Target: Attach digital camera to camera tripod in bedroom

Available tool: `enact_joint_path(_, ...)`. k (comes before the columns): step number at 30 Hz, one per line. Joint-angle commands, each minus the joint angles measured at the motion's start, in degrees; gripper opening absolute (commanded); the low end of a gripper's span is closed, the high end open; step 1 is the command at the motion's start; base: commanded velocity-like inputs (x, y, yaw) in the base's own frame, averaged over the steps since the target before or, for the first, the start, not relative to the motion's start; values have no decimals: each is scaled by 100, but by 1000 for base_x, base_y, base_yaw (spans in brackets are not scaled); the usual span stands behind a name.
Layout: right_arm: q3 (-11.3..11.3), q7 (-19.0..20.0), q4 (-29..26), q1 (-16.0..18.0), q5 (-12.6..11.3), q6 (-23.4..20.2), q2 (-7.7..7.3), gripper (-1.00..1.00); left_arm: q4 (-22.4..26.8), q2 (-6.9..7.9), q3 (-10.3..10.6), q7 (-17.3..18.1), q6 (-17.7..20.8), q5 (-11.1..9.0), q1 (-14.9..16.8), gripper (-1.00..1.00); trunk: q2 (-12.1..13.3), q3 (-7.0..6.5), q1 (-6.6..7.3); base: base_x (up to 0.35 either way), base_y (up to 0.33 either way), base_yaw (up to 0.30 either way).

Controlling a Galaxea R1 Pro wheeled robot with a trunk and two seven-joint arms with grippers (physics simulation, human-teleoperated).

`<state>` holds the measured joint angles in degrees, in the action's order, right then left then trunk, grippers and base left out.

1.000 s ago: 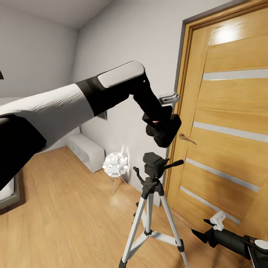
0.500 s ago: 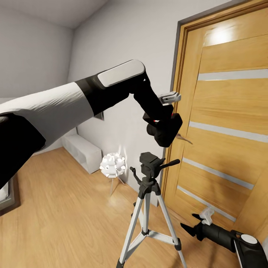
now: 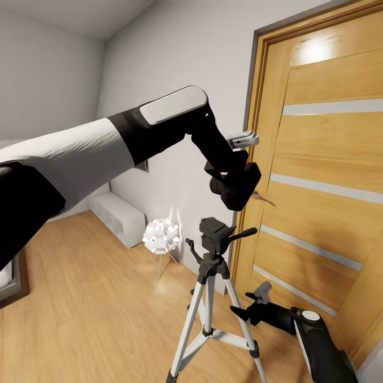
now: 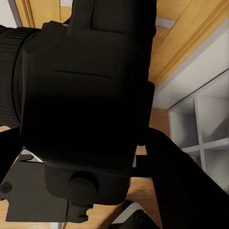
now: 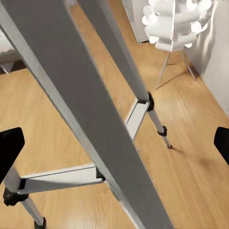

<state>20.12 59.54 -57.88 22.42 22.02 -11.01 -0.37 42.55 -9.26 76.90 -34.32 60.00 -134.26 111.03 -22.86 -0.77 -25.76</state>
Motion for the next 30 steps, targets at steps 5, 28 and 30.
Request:
enact_joint_path(5,-41,-35,388,219,26,104,13,100,-1,2,15,-31,0,-48,-7,-100,-5,3,-2,0,0,0)
enact_joint_path(28,-276,-584,1065,427,39,480,27,100,-14,2,59,-79,0,-55,-51,-100,-5,3,-2,0,0,0)
enact_joint_path(30,-352,-612,1085,431,41,520,24,100,-19,1,126,-84,0,-55,-56,-100,-5,3,-2,0,0,0)
